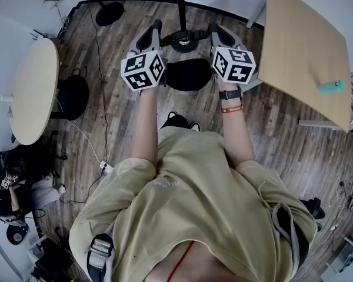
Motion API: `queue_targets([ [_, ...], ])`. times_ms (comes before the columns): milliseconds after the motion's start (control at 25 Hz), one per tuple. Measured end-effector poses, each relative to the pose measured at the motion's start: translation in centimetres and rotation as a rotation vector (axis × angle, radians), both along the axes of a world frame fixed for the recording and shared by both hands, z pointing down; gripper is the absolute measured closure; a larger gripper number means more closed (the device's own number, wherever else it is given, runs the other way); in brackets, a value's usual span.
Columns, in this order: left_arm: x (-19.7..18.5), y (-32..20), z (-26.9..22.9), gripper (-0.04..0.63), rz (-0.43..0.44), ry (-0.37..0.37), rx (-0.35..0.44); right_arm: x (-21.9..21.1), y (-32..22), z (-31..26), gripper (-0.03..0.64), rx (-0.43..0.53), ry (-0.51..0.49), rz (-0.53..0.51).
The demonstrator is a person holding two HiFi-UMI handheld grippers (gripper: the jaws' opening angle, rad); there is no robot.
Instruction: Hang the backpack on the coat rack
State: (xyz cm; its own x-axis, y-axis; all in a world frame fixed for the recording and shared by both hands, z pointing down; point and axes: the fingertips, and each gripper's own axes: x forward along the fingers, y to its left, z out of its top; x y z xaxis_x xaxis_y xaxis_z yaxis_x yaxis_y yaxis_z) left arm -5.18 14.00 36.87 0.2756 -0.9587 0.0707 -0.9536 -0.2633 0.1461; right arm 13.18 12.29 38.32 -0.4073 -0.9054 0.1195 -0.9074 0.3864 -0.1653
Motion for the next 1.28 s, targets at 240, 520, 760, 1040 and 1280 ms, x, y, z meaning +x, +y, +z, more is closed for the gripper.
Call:
queue_targets([
  [240,0.1,-1.1,-0.3,0.571,0.015,0.0,0.003,-0.5,-0.7,0.6,0.598,-0.01,-0.006,0.008],
  [520,0.4,-5.0,1.4,0.571,0.028,-0.007,-0.014,-0.3,-4.5,2.1,0.598,-0.043,0.004,0.027],
  [760,0.4,-10.7,1.9,0.571,0.03,-0.022,-0.019,-1.1,-9.5,2.5,0.598,-0.062,0.014,0.008],
  [1040,-0.5,-16.6,2.3,0.571,0.035,-0.014,-0.036,-2.1,-15.3,4.1,0.598,-0.118,0.0,0.006],
  [1280,-1.1,-21.9,2.7,0.571,0.034,-0.007,-0.045,-2.9,-20.4,4.6,0.598,-0.129,-0.018,-0.001],
])
